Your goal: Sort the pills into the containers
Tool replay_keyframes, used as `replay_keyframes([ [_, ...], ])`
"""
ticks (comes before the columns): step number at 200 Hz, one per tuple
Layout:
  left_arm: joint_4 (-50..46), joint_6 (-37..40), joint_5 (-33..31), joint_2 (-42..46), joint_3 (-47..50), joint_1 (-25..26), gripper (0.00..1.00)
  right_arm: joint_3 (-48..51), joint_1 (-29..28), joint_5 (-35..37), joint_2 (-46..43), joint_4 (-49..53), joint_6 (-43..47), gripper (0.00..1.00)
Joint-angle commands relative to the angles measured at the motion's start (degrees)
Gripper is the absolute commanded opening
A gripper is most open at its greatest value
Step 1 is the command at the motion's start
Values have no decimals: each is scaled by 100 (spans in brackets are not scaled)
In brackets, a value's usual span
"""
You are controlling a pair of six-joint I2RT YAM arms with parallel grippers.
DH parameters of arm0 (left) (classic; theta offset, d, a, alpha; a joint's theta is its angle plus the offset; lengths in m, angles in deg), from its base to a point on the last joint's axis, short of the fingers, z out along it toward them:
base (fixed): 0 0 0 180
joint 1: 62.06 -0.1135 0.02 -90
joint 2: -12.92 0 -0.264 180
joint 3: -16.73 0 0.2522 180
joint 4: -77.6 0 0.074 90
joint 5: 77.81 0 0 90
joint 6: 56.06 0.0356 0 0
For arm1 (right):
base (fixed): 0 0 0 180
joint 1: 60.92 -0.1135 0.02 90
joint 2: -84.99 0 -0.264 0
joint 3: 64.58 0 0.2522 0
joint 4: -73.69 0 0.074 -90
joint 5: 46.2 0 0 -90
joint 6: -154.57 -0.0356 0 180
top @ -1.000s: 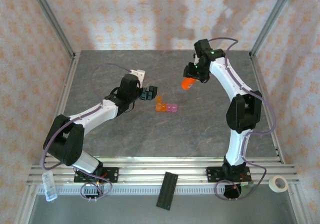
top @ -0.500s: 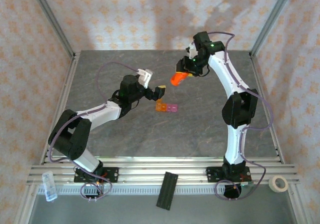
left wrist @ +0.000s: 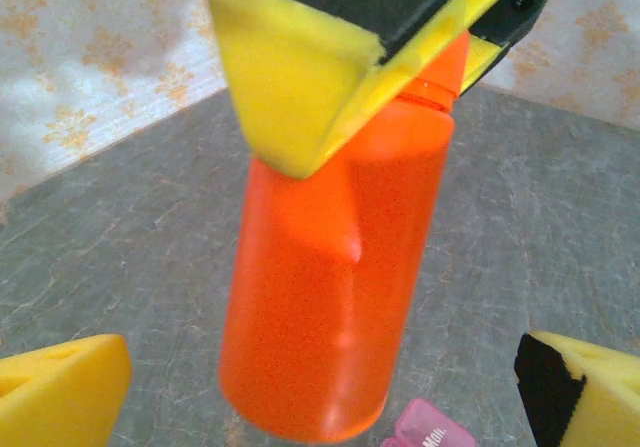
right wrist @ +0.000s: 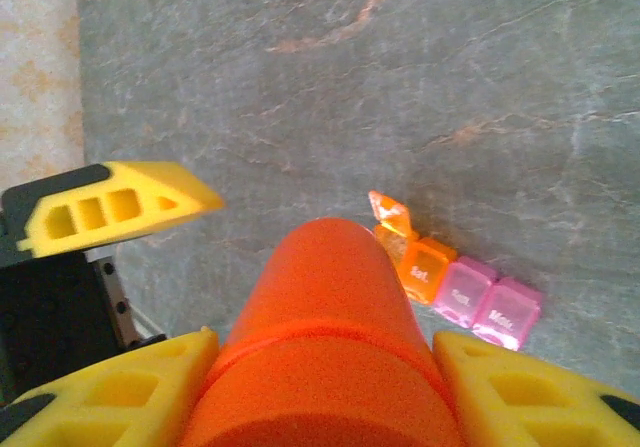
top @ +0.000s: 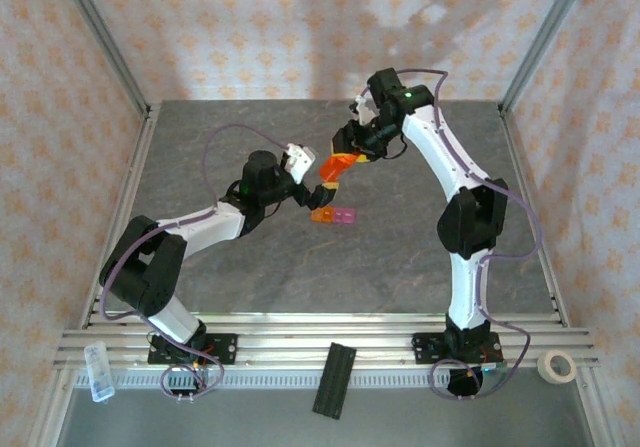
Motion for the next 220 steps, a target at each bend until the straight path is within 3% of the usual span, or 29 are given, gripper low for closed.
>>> replay_keyframes([
  [1,-38,249,194,36,-135,42,100,-236,-65,-350,-108,-47,-116,35],
  [27,102,136,185,-6,-103,31,97,-124,-112,-513,-154,-169,-212,35],
  [105,645,-419,343,-177,-27,21,74,242,-123,-831,-324,-491,-419,35],
  [220,767,-744,420,-380,-36,-3,70,644,-128,-998,-631,-790,-573,35],
])
